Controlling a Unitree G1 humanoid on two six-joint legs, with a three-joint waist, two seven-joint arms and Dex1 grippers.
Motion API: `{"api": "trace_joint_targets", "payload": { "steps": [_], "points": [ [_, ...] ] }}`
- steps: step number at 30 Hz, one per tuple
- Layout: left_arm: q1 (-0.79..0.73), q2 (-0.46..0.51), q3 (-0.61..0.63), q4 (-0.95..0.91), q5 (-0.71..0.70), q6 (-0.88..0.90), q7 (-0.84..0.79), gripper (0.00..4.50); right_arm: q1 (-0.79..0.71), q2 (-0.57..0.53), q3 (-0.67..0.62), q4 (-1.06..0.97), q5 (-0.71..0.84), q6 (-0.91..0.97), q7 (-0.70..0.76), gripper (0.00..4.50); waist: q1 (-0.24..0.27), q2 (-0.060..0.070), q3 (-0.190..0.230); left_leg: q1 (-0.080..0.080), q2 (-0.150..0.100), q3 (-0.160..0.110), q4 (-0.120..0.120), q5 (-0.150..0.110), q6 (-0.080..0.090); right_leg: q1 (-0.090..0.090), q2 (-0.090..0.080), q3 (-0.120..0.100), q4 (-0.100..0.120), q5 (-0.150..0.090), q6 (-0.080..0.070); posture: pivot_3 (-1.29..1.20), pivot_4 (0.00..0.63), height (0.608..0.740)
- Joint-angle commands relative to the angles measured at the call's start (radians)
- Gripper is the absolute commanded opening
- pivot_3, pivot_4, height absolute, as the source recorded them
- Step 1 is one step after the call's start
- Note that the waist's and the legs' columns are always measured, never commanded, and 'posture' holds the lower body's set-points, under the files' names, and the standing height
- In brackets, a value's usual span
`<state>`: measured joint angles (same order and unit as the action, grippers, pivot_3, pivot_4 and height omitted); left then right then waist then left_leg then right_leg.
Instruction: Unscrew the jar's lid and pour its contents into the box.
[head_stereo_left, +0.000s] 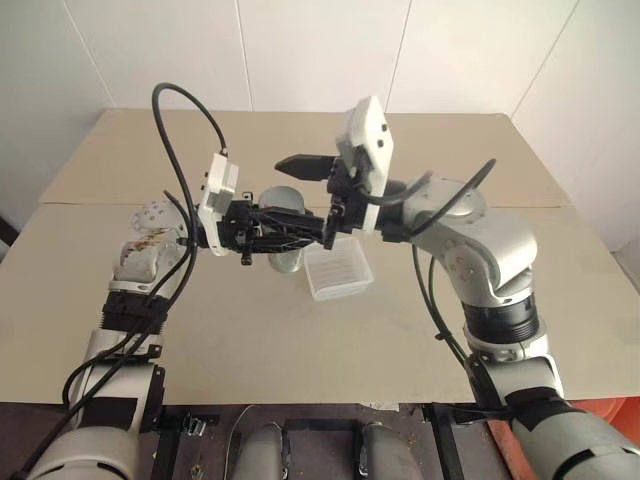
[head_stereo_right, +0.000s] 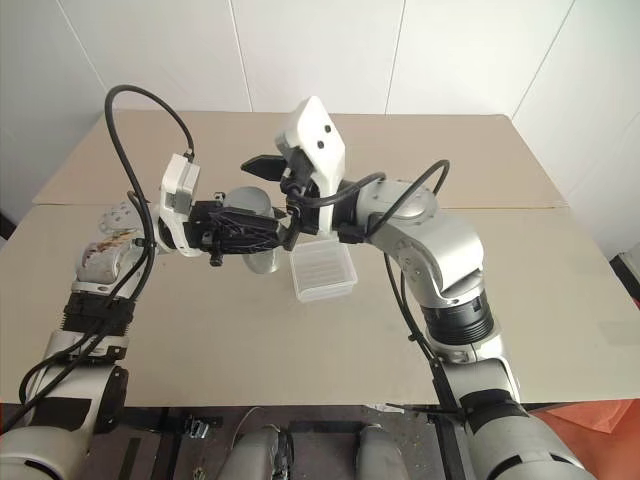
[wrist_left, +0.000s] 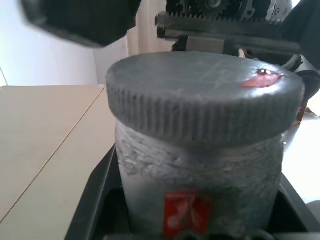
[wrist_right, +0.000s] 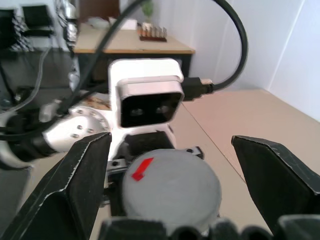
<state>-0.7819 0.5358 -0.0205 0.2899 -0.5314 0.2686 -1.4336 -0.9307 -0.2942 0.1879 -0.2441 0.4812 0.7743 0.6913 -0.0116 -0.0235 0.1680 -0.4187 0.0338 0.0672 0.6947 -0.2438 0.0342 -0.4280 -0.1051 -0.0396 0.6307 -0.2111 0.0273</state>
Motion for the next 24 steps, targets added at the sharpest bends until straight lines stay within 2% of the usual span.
{"api": "trace_joint_targets", "payload": {
  "steps": [1, 7, 19, 24],
  "points": [
    [-0.004, 0.002, 0.025, -0.051, -0.015, 0.009, 0.01, 1.98, -0.035, 0.019, -0.006, 0.004, -0.012, 0.003, -0.029, 4.49, 0.0, 0.0, 0.0, 0.0, 0.0, 0.0, 0.0, 0.0, 0.0, 0.0, 0.0, 0.0, 0.0, 0.0, 0.0, 0.0, 0.15, 0.74],
    [0.015, 0.02, 0.044, -0.088, -0.025, 0.024, 0.027, 1.98, -0.032, -0.002, -0.026, 0.032, -0.01, -0.008, -0.01, 4.49, -0.001, 0.0, 0.0, 0.0, 0.0, -0.001, 0.0, 0.0, 0.0, 0.0, 0.0, 0.0, 0.0, 0.0, 0.0, 0.0, 0.15, 0.74],
    [0.074, 0.087, 0.085, -0.178, -0.05, 0.041, 0.039, 1.98, 0.035, -0.144, -0.166, 0.105, 0.023, -0.045, 0.021, 4.49, -0.001, 0.0, 0.0, 0.0, 0.0, -0.001, 0.0, 0.0, 0.0, 0.0, 0.0, 0.0, -0.001, 0.0, 0.0, 0.0, 0.15, 0.74],
    [0.091, 0.095, 0.092, -0.196, -0.055, 0.049, 0.041, 1.98, 0.045, -0.169, -0.198, 0.122, 0.025, -0.055, 0.013, 4.49, 0.009, 0.0, 0.0, 0.0, 0.0, 0.001, 0.0, 0.0, 0.0, 0.0, -0.001, -0.001, -0.001, 0.0, 0.0, 0.0, 0.15, 0.74]
  ]
}}
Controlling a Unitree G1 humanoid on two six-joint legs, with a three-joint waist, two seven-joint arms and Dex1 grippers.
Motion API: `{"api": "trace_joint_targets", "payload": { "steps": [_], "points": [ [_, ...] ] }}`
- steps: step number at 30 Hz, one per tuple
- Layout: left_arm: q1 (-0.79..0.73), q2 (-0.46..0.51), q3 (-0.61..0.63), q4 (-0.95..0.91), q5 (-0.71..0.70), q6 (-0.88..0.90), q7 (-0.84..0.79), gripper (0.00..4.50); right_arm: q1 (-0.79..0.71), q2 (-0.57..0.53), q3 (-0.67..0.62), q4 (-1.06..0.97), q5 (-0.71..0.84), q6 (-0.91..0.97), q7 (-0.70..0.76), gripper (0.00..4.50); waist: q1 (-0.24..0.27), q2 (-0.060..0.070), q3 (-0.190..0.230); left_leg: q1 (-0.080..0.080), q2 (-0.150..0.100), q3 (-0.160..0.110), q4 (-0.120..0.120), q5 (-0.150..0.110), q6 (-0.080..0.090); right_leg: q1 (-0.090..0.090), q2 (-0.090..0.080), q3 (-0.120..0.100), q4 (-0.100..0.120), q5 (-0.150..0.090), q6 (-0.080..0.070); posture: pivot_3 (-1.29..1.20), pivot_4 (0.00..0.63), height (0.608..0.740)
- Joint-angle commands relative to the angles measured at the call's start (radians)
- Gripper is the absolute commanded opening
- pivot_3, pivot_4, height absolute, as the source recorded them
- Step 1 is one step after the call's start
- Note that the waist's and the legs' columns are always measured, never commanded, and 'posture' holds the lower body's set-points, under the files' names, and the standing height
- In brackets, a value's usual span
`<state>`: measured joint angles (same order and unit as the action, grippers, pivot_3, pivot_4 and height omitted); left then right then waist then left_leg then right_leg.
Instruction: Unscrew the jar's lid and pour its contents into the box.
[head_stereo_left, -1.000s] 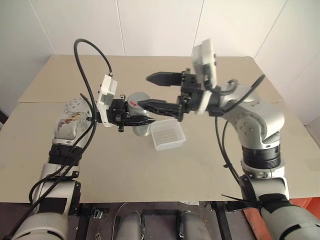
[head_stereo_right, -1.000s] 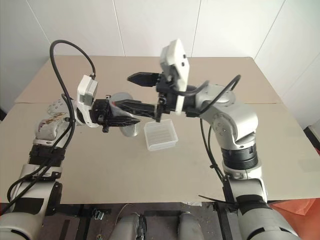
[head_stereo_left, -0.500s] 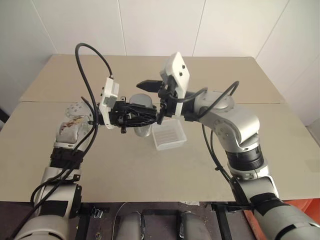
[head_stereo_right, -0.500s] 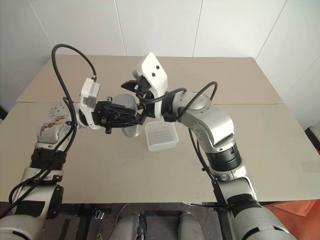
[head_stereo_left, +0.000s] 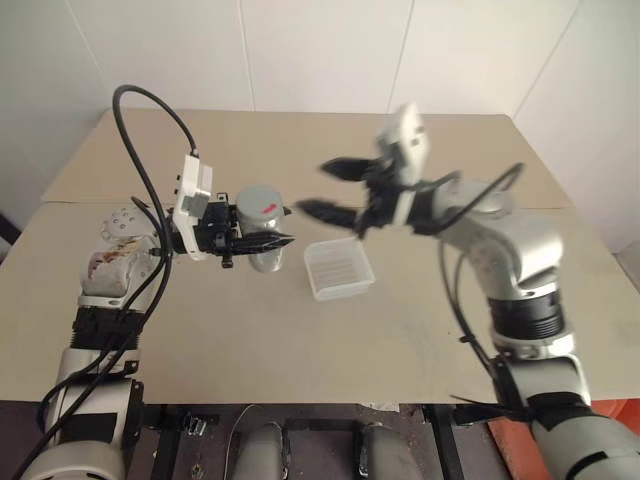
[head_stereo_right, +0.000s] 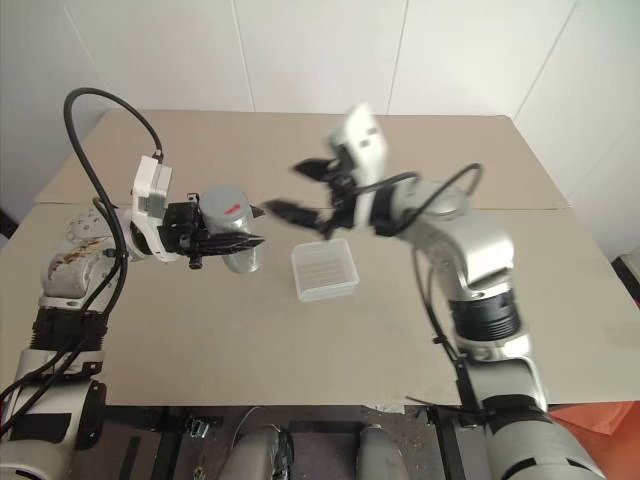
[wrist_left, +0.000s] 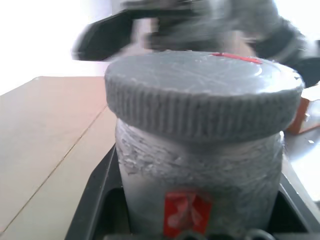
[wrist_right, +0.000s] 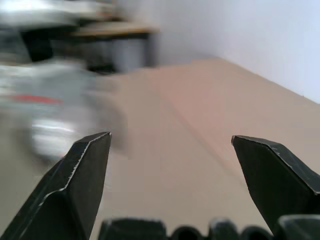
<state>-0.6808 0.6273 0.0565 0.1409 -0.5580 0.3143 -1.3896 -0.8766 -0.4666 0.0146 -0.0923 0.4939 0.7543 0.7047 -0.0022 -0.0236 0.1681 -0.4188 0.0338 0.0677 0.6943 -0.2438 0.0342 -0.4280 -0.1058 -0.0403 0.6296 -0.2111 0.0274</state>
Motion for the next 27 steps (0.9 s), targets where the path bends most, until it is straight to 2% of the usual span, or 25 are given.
{"api": "trace_joint_targets", "payload": {
  "steps": [1, 7, 13, 20, 27],
  "points": [
    [-0.01, 0.003, 0.015, -0.046, -0.027, 0.003, -0.003, 1.98, -0.007, 0.004, -0.03, -0.034, 0.015, -0.032, 0.0, 4.49, -0.003, 0.0, 0.0, 0.0, 0.0, 0.0, 0.0, 0.0, 0.0, 0.0, 0.0, 0.0, 0.0, 0.0, 0.0, 0.0, 0.15, 0.74],
    [-0.018, -0.018, 0.005, -0.031, -0.017, 0.0, 0.005, 1.98, 0.023, 0.002, -0.013, -0.133, 0.043, -0.014, 0.037, 4.49, -0.011, 0.0, 0.0, 0.0, 0.0, -0.001, -0.001, 0.0, 0.0, 0.0, 0.001, 0.001, 0.0, 0.0, 0.0, 0.0, 0.15, 0.74],
    [-0.039, -0.077, -0.02, 0.019, 0.006, -0.021, 0.014, 1.98, -0.014, 0.063, 0.024, -0.236, 0.114, 0.046, 0.017, 4.49, -0.01, 0.0, 0.0, 0.0, 0.0, -0.001, 0.0, 0.0, 0.0, 0.0, 0.001, 0.0, 0.0, 0.0, 0.0, 0.0, 0.15, 0.74],
    [-0.066, -0.114, -0.039, 0.056, 0.018, -0.03, 0.009, 1.98, -0.073, 0.161, 0.104, -0.196, 0.094, 0.036, -0.012, 4.49, -0.011, 0.0, 0.0, 0.0, 0.0, -0.001, 0.0, 0.0, 0.0, 0.0, 0.001, 0.0, 0.0, 0.0, 0.0, 0.0, 0.15, 0.74],
    [-0.07, -0.117, -0.033, 0.056, 0.024, -0.036, 0.011, 1.98, -0.075, 0.175, 0.16, -0.135, 0.039, 0.001, 0.013, 4.49, -0.009, 0.0, 0.0, 0.0, 0.0, -0.001, 0.0, 0.0, 0.0, 0.0, 0.001, 0.0, 0.0, 0.0, 0.0, 0.0, 0.15, 0.74]
  ]
}}
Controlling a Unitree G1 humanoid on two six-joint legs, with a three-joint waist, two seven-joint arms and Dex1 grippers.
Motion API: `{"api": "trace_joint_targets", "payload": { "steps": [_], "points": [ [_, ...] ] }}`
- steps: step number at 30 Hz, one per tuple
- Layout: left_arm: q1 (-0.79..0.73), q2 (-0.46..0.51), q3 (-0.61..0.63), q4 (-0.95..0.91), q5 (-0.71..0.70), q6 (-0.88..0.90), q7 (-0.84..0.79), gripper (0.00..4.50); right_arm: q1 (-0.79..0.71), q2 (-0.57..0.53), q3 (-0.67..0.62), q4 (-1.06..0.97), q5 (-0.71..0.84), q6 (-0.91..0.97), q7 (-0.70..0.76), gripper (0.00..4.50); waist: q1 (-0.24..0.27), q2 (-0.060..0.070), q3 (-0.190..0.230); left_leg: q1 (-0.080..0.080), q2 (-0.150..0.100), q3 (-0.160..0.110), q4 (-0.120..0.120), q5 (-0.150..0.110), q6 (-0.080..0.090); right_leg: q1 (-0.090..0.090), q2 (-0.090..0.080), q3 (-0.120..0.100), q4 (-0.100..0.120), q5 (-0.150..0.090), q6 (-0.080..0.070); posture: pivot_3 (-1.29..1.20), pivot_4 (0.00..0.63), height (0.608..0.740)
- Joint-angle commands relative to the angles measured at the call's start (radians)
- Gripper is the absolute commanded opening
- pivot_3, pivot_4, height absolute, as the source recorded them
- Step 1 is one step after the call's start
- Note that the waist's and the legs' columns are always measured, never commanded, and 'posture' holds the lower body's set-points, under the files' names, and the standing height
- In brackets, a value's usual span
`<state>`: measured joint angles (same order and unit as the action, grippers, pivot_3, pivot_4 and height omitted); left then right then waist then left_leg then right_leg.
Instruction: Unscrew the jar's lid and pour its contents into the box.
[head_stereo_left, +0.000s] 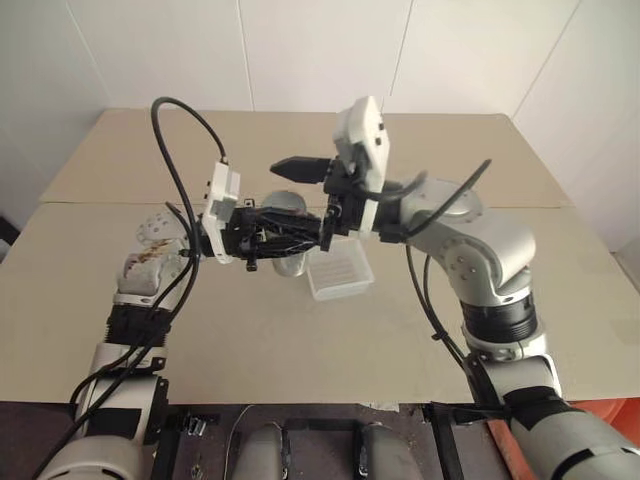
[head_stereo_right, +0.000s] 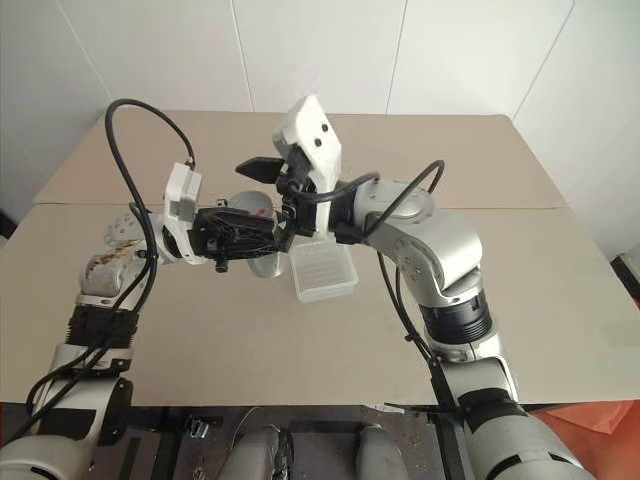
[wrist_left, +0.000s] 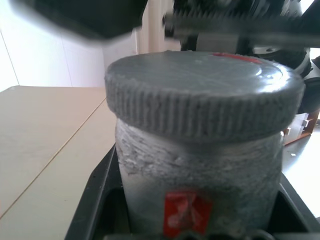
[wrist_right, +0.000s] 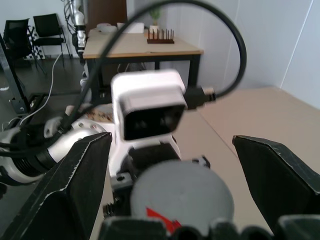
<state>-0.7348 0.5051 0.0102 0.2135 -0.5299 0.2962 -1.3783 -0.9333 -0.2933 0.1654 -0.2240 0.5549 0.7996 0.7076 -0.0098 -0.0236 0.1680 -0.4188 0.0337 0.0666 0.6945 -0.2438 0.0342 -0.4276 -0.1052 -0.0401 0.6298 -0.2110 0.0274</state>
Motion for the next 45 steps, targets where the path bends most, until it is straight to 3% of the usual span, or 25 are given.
{"api": "trace_joint_targets", "payload": {
  "steps": [1, 9, 25, 36, 45],
  "points": [
    [-0.012, 0.009, 0.015, -0.02, -0.005, -0.018, -0.002, 1.98, -0.017, 0.005, 0.015, 0.004, -0.031, -0.051, 0.012, 4.49, -0.002, 0.0, 0.0, 0.0, 0.0, 0.0, 0.0, 0.0, 0.0, 0.0, 0.0, 0.0, 0.0, 0.0, 0.0, 0.0, 0.15, 0.74],
    [0.009, 0.049, 0.03, -0.047, -0.016, -0.004, -0.009, 1.98, -0.017, 0.026, -0.035, 0.064, -0.025, -0.07, 0.024, 4.49, -0.003, 0.0, 0.0, 0.0, 0.0, 0.0, 0.0, 0.0, 0.0, 0.0, 0.0, 0.0, 0.0, 0.0, 0.0, 0.0, 0.15, 0.74],
    [0.034, 0.131, 0.066, -0.077, -0.048, 0.033, -0.027, 1.98, 0.058, -0.156, -0.14, 0.138, -0.055, -0.13, 0.071, 4.49, -0.001, 0.0, 0.0, 0.0, 0.0, 0.0, -0.001, 0.0, 0.0, 0.0, 0.0, 0.0, 0.0, 0.0, 0.0, 0.0, 0.15, 0.74],
    [0.024, 0.059, 0.05, -0.062, -0.04, 0.036, 0.012, 1.98, 0.061, -0.112, -0.125, -0.037, 0.07, -0.091, 0.145, 4.49, -0.003, 0.0, 0.0, -0.001, 0.0, 0.0, 0.0, 0.0, 0.0, -0.001, 0.0, 0.0, 0.0, 0.0, 0.0, 0.0, 0.15, 0.74],
    [0.002, 0.02, 0.033, -0.058, -0.034, 0.033, 0.018, 1.98, -0.025, -0.019, -0.014, 0.036, -0.001, -0.124, 0.118, 4.49, -0.003, 0.0, 0.0, -0.001, 0.0, 0.0, 0.0, 0.0, 0.0, -0.001, 0.0, 0.0, 0.0, 0.0, 0.0, 0.0, 0.15, 0.74]
  ]
}}
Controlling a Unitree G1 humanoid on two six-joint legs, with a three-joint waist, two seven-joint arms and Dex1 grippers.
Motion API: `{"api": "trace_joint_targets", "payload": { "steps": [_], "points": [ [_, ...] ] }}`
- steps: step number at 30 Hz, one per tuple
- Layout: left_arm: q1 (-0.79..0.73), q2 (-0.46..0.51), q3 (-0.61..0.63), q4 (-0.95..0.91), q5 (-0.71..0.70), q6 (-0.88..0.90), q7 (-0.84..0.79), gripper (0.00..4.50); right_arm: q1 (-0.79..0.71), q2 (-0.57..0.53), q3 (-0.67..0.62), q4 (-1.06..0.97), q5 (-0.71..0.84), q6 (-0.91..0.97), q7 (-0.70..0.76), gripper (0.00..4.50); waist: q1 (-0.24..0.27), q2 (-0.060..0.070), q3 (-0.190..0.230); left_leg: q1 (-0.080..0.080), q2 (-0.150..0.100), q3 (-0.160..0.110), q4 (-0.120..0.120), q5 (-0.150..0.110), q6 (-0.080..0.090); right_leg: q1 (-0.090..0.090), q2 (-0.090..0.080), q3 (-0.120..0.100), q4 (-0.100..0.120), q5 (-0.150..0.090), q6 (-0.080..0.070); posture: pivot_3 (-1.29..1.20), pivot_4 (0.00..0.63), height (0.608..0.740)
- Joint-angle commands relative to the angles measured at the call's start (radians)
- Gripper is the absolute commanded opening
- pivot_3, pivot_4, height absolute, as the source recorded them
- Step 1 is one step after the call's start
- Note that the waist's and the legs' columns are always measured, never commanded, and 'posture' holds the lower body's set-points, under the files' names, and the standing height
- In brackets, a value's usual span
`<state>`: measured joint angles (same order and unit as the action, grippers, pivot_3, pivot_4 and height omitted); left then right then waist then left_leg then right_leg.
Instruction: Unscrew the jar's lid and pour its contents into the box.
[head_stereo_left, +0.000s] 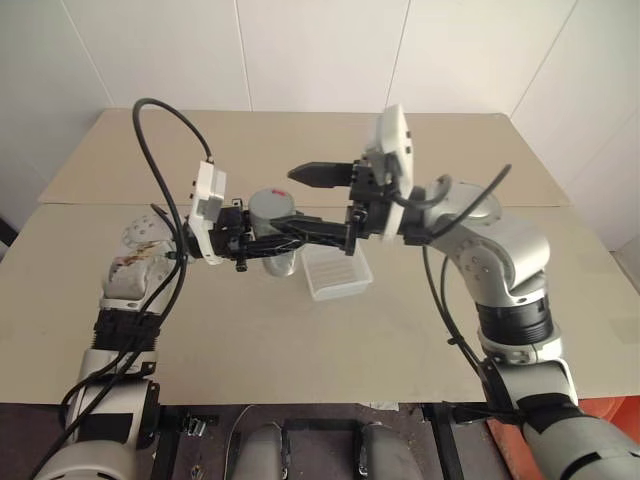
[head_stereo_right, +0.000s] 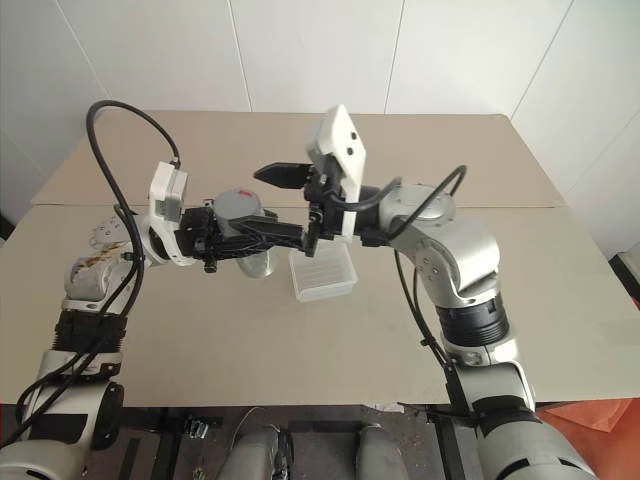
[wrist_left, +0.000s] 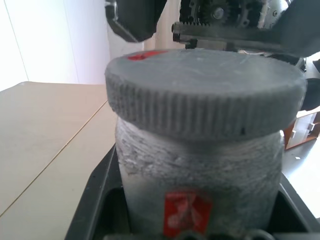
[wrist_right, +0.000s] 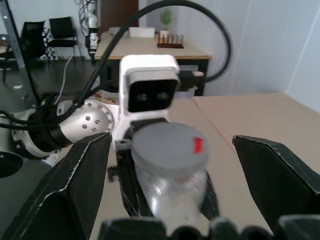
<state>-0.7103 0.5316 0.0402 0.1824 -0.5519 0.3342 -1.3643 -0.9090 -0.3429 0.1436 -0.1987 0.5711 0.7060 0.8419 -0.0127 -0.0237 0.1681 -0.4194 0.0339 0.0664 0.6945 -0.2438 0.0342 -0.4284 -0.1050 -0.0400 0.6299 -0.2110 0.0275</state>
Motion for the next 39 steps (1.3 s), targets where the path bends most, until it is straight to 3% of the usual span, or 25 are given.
{"api": "trace_joint_targets", "payload": {
  "steps": [1, 12, 39],
  "points": [
    [-0.018, -0.007, 0.002, -0.034, -0.015, -0.003, 0.004, 1.98, -0.057, 0.042, 0.014, 0.023, -0.025, -0.035, -0.019, 4.49, 0.0, 0.0, 0.0, 0.0, 0.0, 0.0, 0.0, 0.0, 0.0, 0.0, 0.0, 0.0, 0.0, 0.0, 0.0, 0.0, 0.15, 0.74],
    [0.007, 0.011, 0.016, -0.064, -0.024, 0.009, 0.005, 1.98, -0.091, 0.087, 0.029, 0.137, -0.099, -0.067, -0.017, 4.49, 0.001, 0.0, 0.0, 0.0, 0.0, 0.0, 0.0, 0.0, 0.0, 0.0, 0.0, 0.0, 0.0, 0.0, 0.0, 0.0, 0.15, 0.74],
    [0.047, 0.06, 0.036, -0.101, -0.041, 0.005, 0.009, 1.98, 0.049, -0.074, -0.027, 0.003, -0.045, -0.063, 0.078, 4.49, 0.001, 0.0, 0.0, 0.0, 0.0, 0.0, 0.0, 0.0, 0.0, 0.0, 0.0, 0.0, 0.0, 0.0, 0.0, 0.0, 0.15, 0.74]
  ]
}}
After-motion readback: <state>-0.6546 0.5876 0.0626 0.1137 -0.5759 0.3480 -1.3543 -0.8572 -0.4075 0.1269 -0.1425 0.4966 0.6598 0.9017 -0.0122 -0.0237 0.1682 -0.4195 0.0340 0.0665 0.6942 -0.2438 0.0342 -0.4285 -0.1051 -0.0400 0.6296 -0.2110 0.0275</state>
